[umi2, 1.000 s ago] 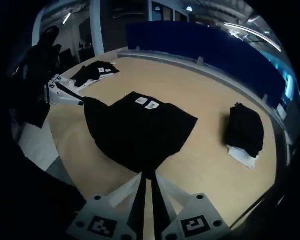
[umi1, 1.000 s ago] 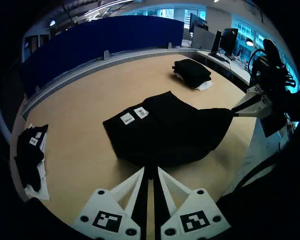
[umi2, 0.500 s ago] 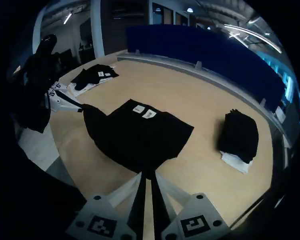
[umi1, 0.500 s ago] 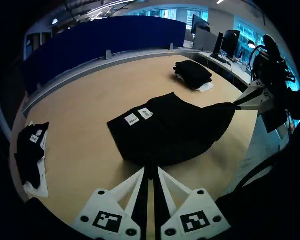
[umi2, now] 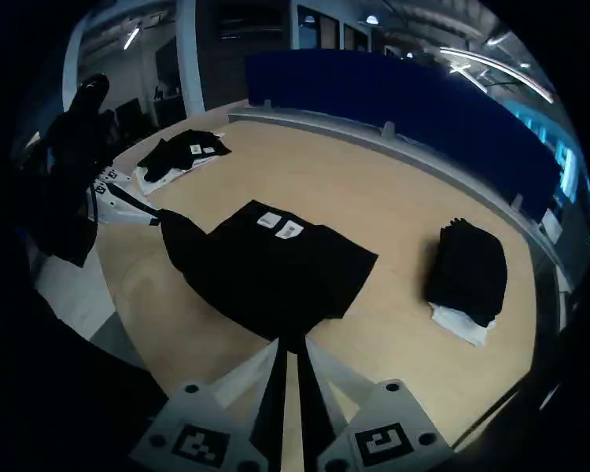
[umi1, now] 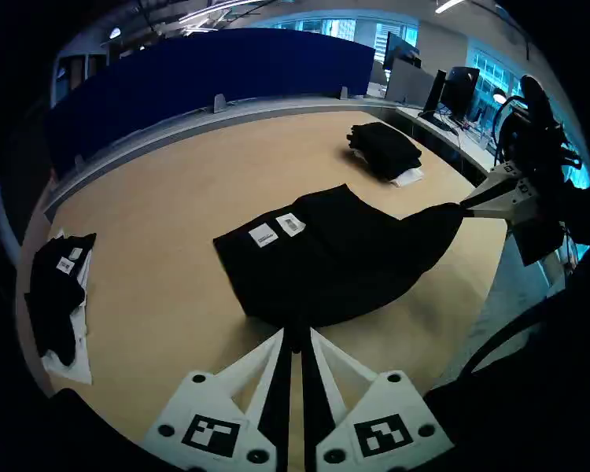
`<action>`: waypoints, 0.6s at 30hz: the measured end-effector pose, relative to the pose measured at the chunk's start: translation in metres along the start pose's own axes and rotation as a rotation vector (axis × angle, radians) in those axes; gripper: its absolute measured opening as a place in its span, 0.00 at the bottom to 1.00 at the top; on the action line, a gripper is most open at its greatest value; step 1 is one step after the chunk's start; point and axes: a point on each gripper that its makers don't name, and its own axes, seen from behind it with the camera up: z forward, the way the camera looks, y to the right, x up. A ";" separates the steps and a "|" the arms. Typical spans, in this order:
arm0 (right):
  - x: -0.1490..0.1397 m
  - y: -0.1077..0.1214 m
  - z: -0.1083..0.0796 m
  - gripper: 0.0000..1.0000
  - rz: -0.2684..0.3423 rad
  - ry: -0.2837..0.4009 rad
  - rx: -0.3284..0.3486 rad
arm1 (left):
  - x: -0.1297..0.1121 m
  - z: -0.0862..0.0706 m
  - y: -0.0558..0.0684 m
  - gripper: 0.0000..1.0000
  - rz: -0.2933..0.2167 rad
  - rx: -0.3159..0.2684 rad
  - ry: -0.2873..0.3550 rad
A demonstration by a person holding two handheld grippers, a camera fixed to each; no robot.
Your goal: Fold towel
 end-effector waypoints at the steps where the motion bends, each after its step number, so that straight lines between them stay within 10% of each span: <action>1: 0.001 0.001 0.001 0.09 0.002 0.000 0.000 | 0.001 0.001 -0.002 0.08 -0.003 0.000 0.000; 18: 0.038 0.058 0.059 0.08 0.030 -0.009 -0.021 | 0.036 0.041 -0.041 0.08 -0.112 -0.007 -0.041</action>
